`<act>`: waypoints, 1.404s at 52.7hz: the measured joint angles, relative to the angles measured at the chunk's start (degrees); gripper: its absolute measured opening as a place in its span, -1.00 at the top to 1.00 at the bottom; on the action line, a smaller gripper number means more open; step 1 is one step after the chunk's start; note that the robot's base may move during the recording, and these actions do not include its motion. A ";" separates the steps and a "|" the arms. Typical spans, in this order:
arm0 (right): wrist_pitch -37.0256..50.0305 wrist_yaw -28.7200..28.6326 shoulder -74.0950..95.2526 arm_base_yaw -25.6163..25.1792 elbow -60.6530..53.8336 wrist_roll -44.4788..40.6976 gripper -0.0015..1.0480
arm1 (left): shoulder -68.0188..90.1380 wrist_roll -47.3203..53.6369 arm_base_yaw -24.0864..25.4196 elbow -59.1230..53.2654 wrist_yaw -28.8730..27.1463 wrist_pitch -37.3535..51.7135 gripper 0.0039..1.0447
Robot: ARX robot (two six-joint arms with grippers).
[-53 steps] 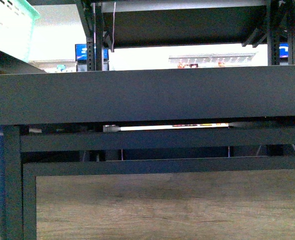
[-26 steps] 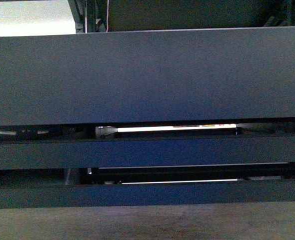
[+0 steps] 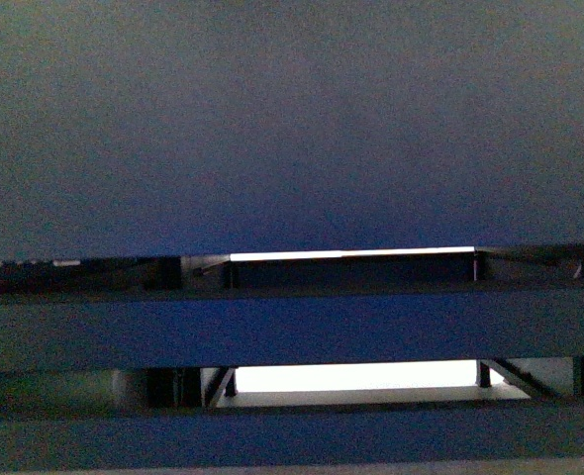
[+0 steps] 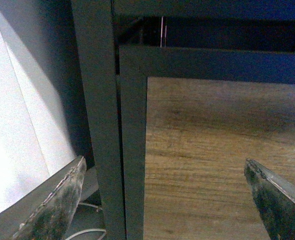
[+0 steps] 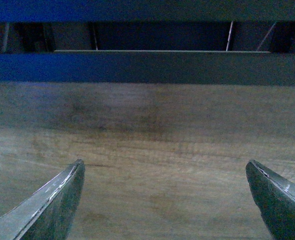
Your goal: Pick lemon from shelf
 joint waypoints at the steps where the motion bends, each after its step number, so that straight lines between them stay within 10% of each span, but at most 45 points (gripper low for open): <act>1: 0.00 -0.07 0.00 0.00 0.00 -0.02 -0.85 | 0.00 -0.02 0.00 0.00 -0.09 0.00 -0.86; 74: 0.00 -0.04 0.00 0.00 0.00 0.00 -0.85 | 0.00 0.02 0.00 0.00 -0.02 0.00 -0.86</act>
